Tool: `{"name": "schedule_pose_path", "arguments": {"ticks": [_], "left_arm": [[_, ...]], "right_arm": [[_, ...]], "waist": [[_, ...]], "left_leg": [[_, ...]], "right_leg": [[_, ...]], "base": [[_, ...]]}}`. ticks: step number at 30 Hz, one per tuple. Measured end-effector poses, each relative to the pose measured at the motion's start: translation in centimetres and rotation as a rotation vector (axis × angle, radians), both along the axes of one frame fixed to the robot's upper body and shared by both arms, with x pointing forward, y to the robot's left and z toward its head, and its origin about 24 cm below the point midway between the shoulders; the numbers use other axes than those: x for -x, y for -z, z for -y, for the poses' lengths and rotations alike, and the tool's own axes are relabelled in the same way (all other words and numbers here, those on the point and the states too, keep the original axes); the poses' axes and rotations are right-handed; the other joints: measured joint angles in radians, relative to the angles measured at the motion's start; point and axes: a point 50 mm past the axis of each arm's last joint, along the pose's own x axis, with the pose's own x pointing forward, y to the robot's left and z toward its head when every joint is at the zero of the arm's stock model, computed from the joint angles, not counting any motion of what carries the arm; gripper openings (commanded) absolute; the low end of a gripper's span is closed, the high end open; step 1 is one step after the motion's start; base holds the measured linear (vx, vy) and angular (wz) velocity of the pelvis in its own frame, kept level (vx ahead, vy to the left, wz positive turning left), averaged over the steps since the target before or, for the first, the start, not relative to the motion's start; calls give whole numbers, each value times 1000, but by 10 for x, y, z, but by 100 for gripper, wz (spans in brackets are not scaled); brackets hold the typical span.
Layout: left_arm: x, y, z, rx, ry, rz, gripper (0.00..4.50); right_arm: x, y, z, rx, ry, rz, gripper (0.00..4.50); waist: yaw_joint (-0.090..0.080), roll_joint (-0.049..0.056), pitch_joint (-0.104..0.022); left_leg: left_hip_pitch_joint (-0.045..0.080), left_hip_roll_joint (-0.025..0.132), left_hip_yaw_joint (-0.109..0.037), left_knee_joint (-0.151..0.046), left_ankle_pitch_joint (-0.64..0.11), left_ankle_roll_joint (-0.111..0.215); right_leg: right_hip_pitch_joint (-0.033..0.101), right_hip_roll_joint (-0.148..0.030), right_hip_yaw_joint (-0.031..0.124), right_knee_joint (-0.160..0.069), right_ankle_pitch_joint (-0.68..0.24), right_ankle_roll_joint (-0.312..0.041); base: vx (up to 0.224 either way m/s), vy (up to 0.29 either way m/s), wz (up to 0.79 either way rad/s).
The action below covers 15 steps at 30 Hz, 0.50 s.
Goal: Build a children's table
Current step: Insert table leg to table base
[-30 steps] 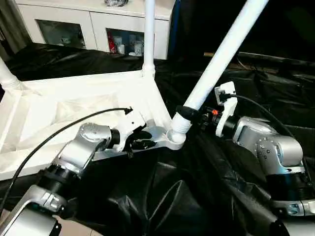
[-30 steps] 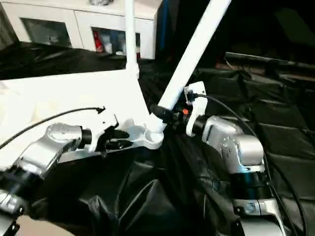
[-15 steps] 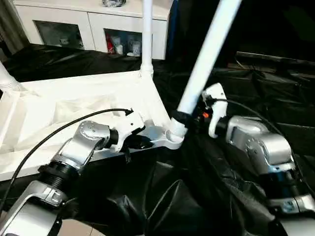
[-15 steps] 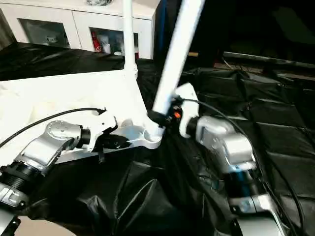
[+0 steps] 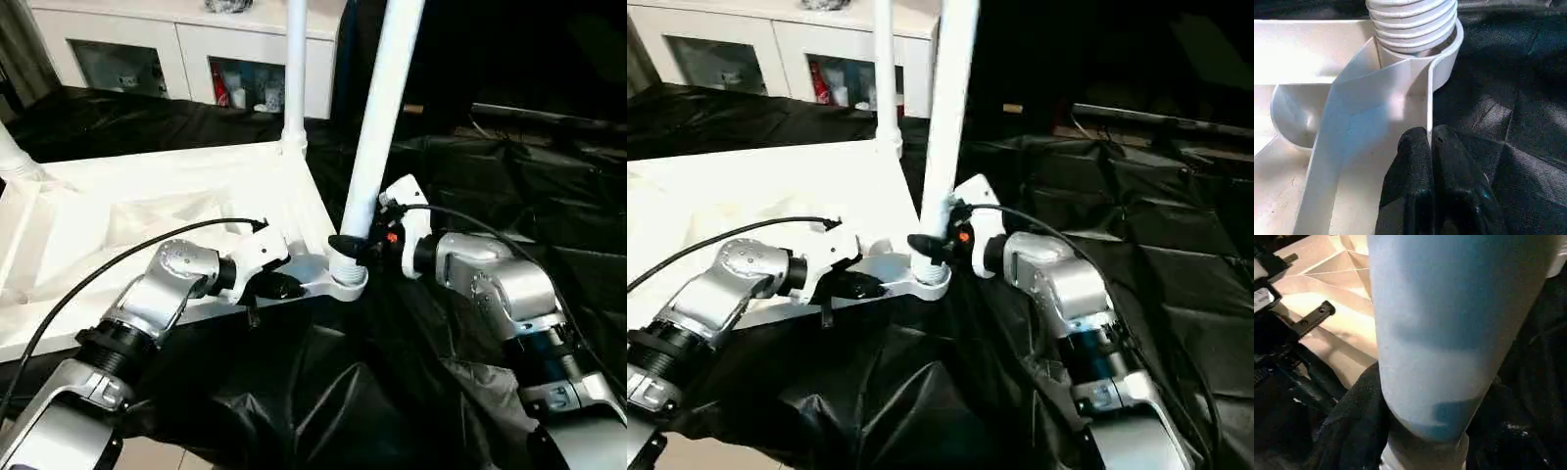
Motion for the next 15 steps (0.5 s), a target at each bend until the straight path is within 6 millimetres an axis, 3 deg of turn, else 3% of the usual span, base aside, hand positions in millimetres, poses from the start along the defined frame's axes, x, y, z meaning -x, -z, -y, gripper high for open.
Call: {"name": "schedule_pose_path", "arguments": {"ticks": [15], "left_arm": [[0,2,4,-1,-3,5,0]], "right_arm": [[-2,0,3,36,-36,-24,187]], "waist": [[1,-9,-5]], "left_leg": [[0,1,1,0,0,0]], "right_leg": [[0,0,0,0,0,0]], "base": [[0,0,0]]}}
